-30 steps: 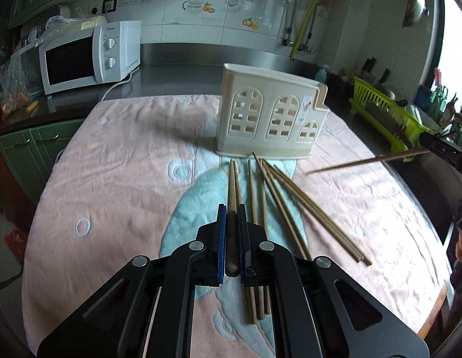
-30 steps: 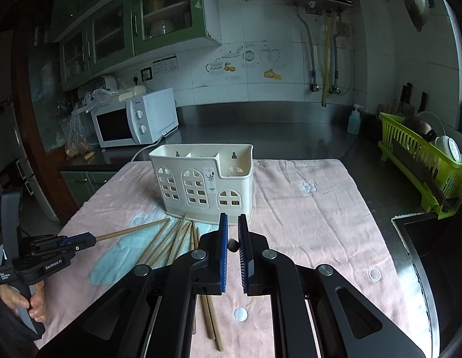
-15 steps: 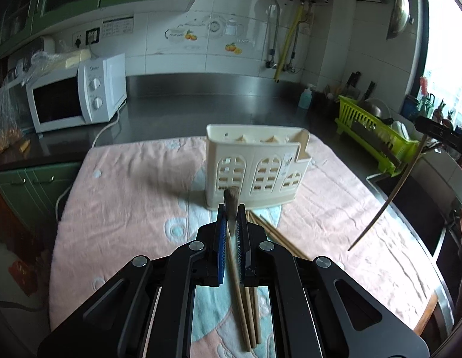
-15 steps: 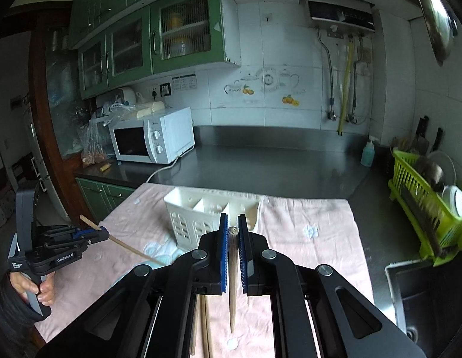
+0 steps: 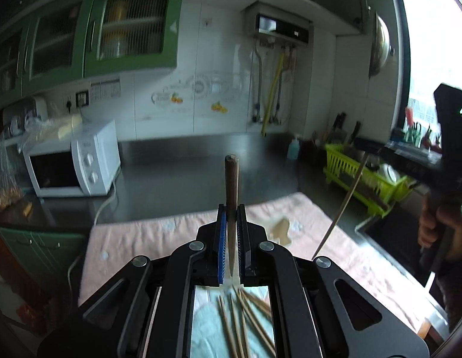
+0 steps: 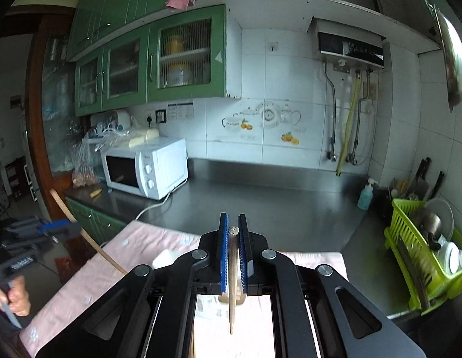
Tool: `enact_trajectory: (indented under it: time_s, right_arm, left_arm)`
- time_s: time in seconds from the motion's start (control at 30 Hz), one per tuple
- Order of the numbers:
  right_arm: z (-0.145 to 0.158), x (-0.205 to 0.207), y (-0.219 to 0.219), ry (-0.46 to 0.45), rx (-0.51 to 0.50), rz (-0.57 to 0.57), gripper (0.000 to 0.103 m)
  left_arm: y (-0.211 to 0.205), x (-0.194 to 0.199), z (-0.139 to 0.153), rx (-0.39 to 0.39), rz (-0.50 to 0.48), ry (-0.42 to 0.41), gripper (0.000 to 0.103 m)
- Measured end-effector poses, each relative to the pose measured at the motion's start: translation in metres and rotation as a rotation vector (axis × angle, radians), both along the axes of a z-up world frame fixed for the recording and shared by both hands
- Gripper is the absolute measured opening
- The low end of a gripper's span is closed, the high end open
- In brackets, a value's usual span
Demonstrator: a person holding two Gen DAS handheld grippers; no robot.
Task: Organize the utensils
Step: 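Carry both chopsticks to the white holder and open both tools to drop them in, then move both tools back down to the remaining chopsticks on the cloth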
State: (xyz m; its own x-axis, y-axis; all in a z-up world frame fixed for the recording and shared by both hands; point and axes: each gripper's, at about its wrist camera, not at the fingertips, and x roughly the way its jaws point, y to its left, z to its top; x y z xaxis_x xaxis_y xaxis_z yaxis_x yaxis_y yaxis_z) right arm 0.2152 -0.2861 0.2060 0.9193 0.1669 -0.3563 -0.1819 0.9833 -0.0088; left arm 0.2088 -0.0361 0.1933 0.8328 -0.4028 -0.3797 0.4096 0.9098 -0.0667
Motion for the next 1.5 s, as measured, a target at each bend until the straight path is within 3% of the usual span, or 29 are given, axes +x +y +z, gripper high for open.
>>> enact_trajectory:
  time_s: [0.23,0.53,0.8,0.87,1.0,1.07,1.23,1.5]
  right_arm:
    - [0.006,0.043,0.008,-0.038,0.010,-0.028,0.006]
    - [-0.028,0.082,0.017,-0.015,0.025,-0.013,0.006]
    - [-0.056,0.092,0.019,0.055,-0.005,-0.017,0.008]
    - [-0.059,0.089,0.018,0.060,-0.007,-0.017,0.012]
    - [-0.056,0.076,0.016,0.038,-0.015,-0.030,0.033]
    - [-0.052,0.064,0.016,0.021,-0.027,-0.032,0.033]
    - [-0.055,0.023,0.010,0.015,-0.019,-0.012,0.033]
    - [-0.124,-0.048,0.012,0.157,-0.007,0.056,0.033]
  left_arm:
    - [-0.015,0.033,0.022,0.008,0.065,-0.075,0.005]
    - [-0.025,0.090,-0.021,0.022,0.106,0.013,0.005]
    - [-0.015,0.106,-0.046,-0.002,0.102,0.087,0.008]
    - [-0.016,0.103,-0.046,-0.001,0.097,0.087,0.008]
    - [-0.017,0.094,-0.041,0.001,0.091,0.080,0.014]
    - [-0.015,0.084,-0.036,0.002,0.093,0.059,0.026]
    - [-0.007,0.048,-0.029,-0.012,0.092,0.028,0.035]
    - [0.012,-0.015,-0.061,-0.010,0.085,0.065,0.042]
